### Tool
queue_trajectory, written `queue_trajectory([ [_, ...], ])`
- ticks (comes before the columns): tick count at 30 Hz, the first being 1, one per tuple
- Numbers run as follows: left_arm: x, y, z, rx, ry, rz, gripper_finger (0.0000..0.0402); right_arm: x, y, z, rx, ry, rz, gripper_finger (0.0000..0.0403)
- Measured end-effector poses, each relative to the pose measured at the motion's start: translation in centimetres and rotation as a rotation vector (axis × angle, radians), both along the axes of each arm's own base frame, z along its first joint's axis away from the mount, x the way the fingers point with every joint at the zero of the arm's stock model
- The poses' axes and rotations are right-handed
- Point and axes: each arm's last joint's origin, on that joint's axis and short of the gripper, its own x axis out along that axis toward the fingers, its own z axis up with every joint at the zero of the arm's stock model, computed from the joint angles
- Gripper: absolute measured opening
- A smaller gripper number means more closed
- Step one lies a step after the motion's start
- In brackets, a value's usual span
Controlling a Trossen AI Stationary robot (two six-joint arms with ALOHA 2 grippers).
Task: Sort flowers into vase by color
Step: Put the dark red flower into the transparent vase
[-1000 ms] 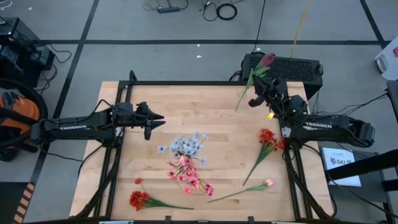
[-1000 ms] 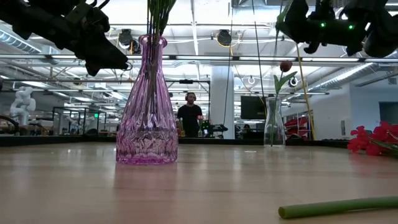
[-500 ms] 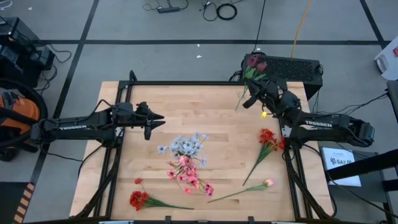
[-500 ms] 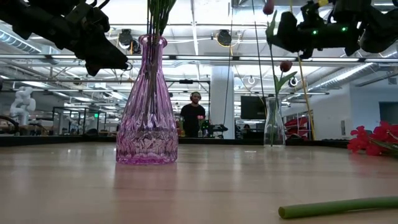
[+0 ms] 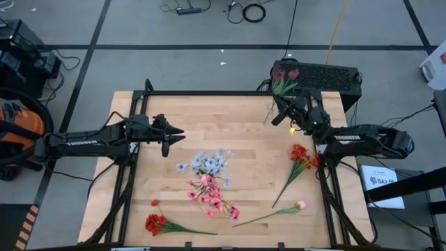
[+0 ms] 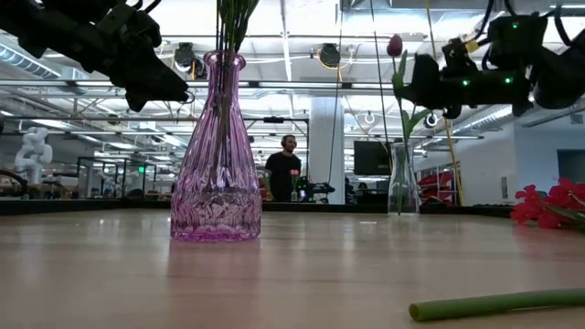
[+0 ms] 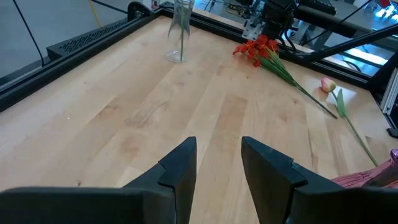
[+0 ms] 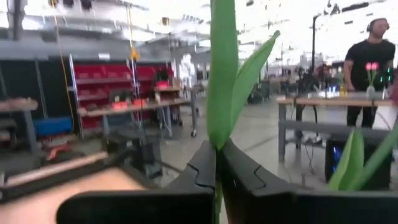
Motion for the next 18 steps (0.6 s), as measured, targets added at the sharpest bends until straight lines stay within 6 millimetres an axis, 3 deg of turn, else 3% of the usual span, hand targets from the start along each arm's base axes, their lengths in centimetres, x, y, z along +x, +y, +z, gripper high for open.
queue_trajectory([
  [6, 0.0, 0.0, 0.0, 0.000, 0.000, 0.000, 0.0134, 0.4, -0.2, -1.8, 0.082, 0.097, 0.005, 0.0000],
  [18, 0.0, 0.0, 0.0, 0.005, 0.002, 0.010, 0.0134, 0.4, -0.3, -1.9, 0.110, 0.068, 0.003, 0.0049],
])
